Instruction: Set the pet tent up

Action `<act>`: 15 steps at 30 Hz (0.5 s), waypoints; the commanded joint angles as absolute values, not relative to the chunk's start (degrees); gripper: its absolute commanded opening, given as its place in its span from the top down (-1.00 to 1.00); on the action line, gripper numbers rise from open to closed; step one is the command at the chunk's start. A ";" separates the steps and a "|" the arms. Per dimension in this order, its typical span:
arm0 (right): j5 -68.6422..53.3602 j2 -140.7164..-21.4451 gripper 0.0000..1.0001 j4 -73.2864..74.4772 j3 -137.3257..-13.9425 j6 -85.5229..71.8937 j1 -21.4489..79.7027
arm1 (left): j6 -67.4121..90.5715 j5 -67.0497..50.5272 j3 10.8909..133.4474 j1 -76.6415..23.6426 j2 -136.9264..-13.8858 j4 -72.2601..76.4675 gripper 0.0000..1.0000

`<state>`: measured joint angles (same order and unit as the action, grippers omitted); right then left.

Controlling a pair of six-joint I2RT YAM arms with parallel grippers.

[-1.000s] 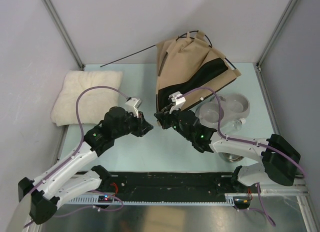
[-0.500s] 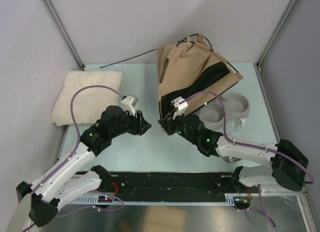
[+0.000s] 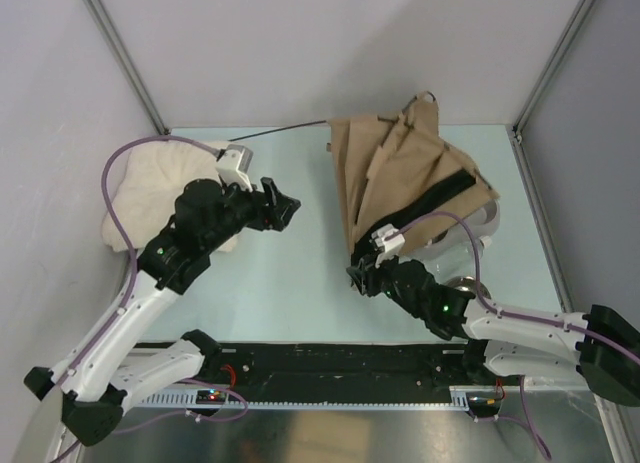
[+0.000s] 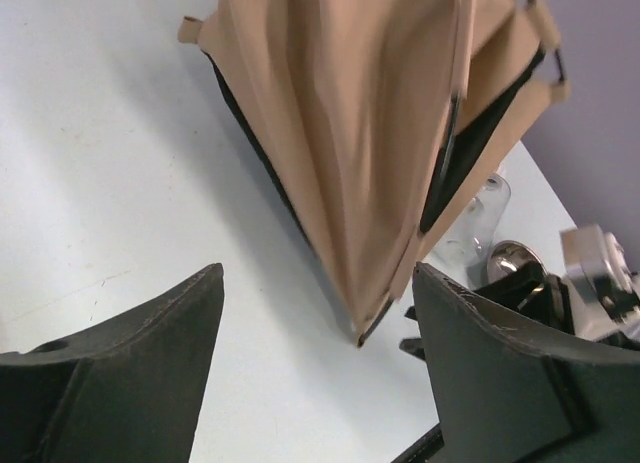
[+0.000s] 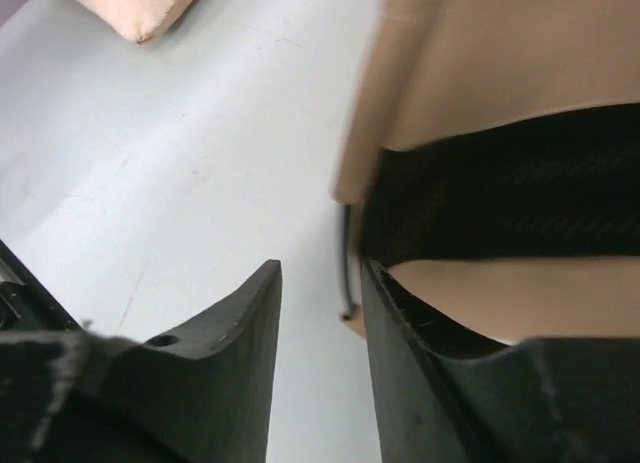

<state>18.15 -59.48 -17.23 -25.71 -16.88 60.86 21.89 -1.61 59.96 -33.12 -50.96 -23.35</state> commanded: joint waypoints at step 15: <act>48.00 -45.12 -0.68 3.52 -40.25 -19.65 66.42 | 21.50 5.13 66.06 -31.66 -57.75 -23.34 -0.99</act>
<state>38.74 -44.40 -2.83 -29.30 -18.63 66.59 22.02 2.35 63.24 -32.45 -60.42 -23.97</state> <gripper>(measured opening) 0.834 0.987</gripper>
